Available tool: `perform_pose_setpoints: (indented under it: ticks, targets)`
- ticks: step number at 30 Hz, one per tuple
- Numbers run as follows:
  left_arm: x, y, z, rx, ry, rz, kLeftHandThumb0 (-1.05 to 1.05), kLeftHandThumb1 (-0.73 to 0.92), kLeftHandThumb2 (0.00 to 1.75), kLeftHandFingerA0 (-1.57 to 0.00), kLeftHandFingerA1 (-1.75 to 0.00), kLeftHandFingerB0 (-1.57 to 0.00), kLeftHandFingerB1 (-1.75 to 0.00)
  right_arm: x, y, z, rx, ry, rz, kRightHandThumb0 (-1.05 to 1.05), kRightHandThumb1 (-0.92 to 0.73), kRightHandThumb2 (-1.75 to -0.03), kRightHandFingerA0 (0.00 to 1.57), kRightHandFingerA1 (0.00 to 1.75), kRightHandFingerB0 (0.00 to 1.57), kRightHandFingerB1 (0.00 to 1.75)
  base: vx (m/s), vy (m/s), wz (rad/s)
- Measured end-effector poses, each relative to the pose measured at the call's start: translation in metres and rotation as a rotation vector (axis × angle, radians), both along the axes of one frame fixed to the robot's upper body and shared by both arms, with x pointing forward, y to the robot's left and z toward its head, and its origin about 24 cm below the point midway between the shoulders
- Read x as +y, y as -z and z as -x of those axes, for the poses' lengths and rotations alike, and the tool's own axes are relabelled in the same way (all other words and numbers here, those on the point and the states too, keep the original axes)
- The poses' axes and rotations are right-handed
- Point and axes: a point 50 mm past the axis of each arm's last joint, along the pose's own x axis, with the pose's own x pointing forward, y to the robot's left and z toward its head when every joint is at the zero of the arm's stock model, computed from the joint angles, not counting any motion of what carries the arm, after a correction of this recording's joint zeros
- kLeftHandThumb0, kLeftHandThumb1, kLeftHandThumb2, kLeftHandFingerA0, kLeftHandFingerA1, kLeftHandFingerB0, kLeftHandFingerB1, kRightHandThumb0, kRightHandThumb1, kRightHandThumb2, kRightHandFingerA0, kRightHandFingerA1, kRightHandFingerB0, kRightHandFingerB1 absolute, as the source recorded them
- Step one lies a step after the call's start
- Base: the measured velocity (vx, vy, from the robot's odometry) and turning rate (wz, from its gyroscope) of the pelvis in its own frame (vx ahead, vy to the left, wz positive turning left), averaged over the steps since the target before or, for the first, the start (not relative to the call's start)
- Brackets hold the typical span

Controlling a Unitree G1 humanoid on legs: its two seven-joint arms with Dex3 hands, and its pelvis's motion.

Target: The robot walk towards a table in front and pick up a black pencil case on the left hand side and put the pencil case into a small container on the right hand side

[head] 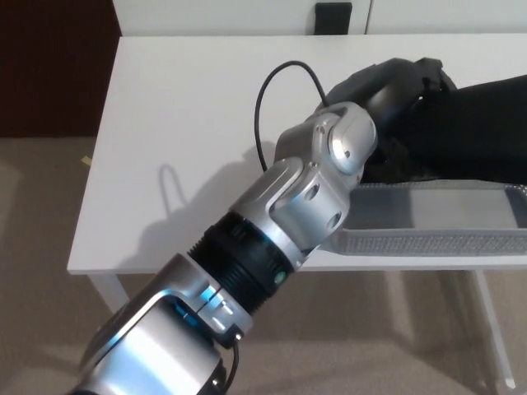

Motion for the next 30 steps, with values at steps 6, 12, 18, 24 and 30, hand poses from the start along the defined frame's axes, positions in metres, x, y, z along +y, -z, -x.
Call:
perform_pose_setpoints:
  ticks: [6, 12, 18, 24, 30]
  targets:
    - [-0.001, 0.000, -0.002, 0.007, -0.003, -0.004, -0.22, 0.76, 0.75, -0.74, -1.49, -0.71, -1.09, 0.000, -0.001, -0.002, -0.006, -0.005, 0.003, -0.23, -0.59, -0.57, 0.57, 0.56, 0.45, 0.46, 0.00, 0.000, 0.00]
    - [-0.001, 0.003, -0.002, 0.025, -0.004, 0.001, -0.36, 0.27, 0.88, -0.02, -0.50, 0.00, -0.49, 0.001, -0.002, -0.005, -0.012, -0.012, 0.004, -0.22, -0.59, -0.57, 0.56, 0.56, 0.45, 0.46, 0.00, 0.000, 0.00]
    - [-0.008, 0.009, 0.001, 0.067, 0.048, -0.071, -0.88, 0.49, 0.89, 0.00, 0.00, 0.00, 0.00, 0.002, -0.004, -0.007, -0.014, -0.020, 0.003, -0.22, -0.59, -0.57, 0.57, 0.56, 0.45, 0.46, 0.00, 0.000, 0.00]
    - [-0.014, 0.013, 0.007, 0.096, 0.099, -0.119, -0.90, 0.50, 0.91, 0.00, 0.00, 0.00, 0.00, 0.004, -0.005, -0.010, -0.017, -0.035, 0.006, -0.23, -0.59, -0.57, 0.57, 0.56, 0.45, 0.46, 0.00, 0.000, 0.00]
    - [-0.016, 0.014, 0.009, 0.109, 0.116, -0.132, -0.91, 0.49, 0.93, 0.00, 0.00, 0.00, 0.00, 0.005, -0.005, -0.012, -0.019, -0.045, 0.007, -0.25, -0.59, -0.57, 0.58, 0.55, 0.46, 0.46, 0.00, 0.000, 0.00]
